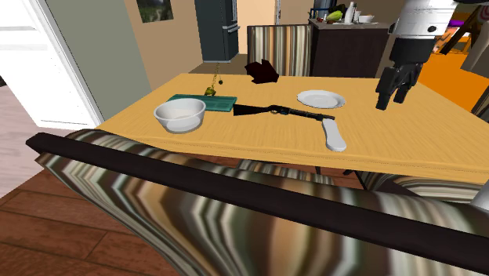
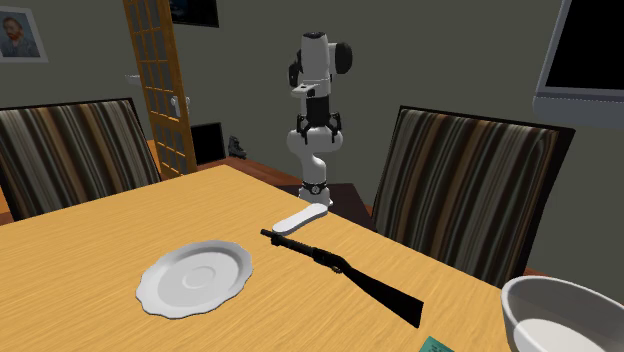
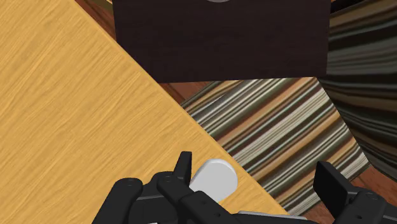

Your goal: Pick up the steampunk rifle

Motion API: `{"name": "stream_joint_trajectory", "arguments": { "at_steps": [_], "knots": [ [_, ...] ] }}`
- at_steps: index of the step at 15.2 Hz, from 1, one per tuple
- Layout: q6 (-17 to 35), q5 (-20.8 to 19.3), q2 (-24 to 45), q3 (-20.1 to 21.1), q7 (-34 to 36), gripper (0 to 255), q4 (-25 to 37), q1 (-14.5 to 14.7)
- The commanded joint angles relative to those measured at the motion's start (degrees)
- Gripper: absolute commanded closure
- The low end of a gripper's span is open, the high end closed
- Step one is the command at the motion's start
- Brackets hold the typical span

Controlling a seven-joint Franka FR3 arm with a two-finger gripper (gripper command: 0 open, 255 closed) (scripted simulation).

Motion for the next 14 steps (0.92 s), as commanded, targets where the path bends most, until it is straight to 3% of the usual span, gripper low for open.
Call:
{"name": "stream_joint_trajectory", "arguments": {
  "at_steps": [1,8,14],
  "knots": [
    [0.0,0.0,0.0,0.0,0.0,0,0.0,0.0],
    [11.6,-2.8,13.0,-5.9,-13.0,0,3.2,2.4],
    [19.6,-2.2,25.6,-10.0,-24.3,0,9.4,4.9]
  ]
}}
